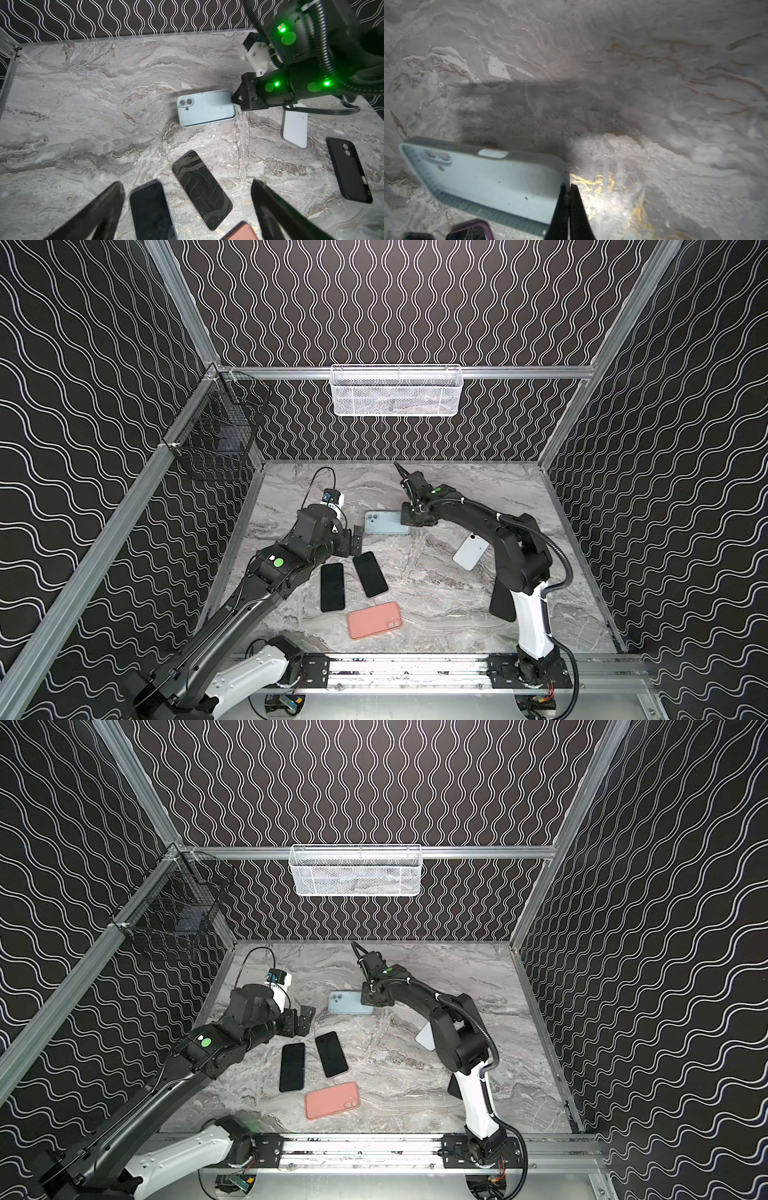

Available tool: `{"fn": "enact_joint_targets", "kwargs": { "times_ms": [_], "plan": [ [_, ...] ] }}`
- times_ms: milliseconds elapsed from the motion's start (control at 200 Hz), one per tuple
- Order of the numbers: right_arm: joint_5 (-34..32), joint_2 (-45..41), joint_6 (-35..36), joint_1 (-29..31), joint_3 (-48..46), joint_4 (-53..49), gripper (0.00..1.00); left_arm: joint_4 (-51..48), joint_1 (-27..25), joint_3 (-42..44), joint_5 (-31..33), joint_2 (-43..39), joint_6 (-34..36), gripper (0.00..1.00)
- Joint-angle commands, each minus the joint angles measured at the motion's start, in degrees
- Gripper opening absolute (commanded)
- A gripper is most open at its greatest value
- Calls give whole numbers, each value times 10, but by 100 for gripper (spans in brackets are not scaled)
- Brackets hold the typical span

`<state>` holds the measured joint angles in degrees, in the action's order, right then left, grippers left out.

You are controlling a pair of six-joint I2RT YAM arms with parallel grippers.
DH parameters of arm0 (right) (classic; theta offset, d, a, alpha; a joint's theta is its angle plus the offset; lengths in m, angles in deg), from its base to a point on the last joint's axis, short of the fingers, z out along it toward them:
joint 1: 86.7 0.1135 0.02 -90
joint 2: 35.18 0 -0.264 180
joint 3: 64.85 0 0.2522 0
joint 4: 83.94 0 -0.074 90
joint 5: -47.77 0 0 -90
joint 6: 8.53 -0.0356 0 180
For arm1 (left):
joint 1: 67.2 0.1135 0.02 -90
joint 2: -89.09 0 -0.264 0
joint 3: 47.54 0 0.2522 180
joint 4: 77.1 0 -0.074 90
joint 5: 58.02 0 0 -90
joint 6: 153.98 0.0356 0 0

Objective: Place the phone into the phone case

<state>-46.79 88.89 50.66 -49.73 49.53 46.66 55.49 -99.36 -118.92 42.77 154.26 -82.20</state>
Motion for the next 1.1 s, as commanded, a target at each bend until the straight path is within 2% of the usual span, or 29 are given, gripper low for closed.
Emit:
{"fn": "enact_joint_targets", "kwargs": {
  "times_ms": [0,345,546,856,1096],
  "plan": [
    [10,27,20,15,36,12,0,26,9,5,-9,4,-1,99],
    [1,73,21,47,71,-2,0,36,27,18,-22,10,-10,99],
    [12,71,-5,55,52,4,0,39,39,18,-31,11,-15,99],
    [11,68,-29,61,45,-8,0,32,40,21,-11,9,-22,99],
    [-5,66,-46,67,39,-24,4,27,41,21,-3,6,-26,99]
  ]
}}
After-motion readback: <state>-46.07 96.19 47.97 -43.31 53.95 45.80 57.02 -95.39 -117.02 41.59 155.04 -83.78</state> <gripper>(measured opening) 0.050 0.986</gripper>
